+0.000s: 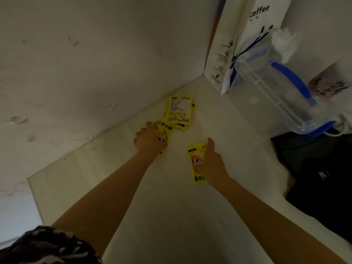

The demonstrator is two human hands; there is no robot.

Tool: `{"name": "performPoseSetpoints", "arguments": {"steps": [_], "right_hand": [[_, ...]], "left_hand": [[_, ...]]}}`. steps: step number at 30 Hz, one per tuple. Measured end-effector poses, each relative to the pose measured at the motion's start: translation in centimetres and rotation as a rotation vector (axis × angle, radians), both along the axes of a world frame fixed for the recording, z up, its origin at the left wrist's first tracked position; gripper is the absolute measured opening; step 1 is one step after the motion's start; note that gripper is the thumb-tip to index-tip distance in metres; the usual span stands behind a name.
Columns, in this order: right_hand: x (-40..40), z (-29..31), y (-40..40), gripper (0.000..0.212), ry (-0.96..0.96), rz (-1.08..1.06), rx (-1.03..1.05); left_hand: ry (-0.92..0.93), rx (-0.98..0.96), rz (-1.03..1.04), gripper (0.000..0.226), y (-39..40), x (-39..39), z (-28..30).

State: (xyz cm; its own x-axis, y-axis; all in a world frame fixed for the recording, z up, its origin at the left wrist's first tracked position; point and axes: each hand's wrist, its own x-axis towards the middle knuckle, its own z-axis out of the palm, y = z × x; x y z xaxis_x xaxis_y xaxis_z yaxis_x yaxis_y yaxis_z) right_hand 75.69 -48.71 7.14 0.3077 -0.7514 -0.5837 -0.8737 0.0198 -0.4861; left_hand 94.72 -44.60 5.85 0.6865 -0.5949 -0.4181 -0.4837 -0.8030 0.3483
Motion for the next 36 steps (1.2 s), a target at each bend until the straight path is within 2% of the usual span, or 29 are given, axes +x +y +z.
{"name": "performPoseSetpoints", "arguments": {"steps": [2, 7, 10, 14, 17, 19, 22, 26, 28, 31, 36], "right_hand": [[-0.2, 0.0, 0.0, 0.098, -0.025, -0.027, 0.001], [-0.6, 0.3, -1.5, 0.048, -0.082, -0.096, 0.046], [0.0, 0.8, -3.8, 0.028, -0.110, -0.094, -0.014], [2.1, 2.1, -7.2, 0.025, -0.224, -0.165, -0.044], [4.3, 2.9, -9.7, 0.030, -0.325, -0.229, -0.006], [5.9, 3.3, -11.0, 0.028, -0.363, -0.252, 0.015], [8.1, 3.2, -12.5, 0.034, -0.368, -0.298, 0.046], [10.1, 2.1, -13.4, 0.017, -0.353, -0.299, 0.130], [10.7, 1.6, -13.5, 0.017, -0.317, -0.294, 0.155], [11.4, 1.2, -13.7, 0.015, -0.300, -0.308, 0.162], [11.4, 0.2, -13.6, 0.033, -0.321, -0.321, 0.125]], "left_hand": [[0.109, -0.038, 0.069, 0.065, 0.5, 0.0, 0.0], [0.197, -0.054, 0.114, 0.057, 1.6, 1.1, 0.4], [0.295, -0.190, 0.249, 0.040, 1.5, 2.4, 0.4], [0.454, -0.346, 0.413, 0.040, 0.4, 3.9, 1.0], [0.491, -0.396, 0.395, 0.037, -1.2, 4.5, 1.4], [0.516, -0.422, 0.380, 0.024, -2.4, 4.8, 1.7], [0.514, -0.442, 0.369, 0.014, -4.2, 5.1, 2.0], [0.544, -0.503, 0.396, 0.013, -5.9, 5.5, 1.7], [0.551, -0.504, 0.393, 0.007, -6.5, 5.7, 1.5], [0.590, -0.475, 0.397, 0.015, -7.2, 5.4, 1.2], [0.783, -0.476, 0.538, 0.025, -7.6, 4.7, 0.9]]}}
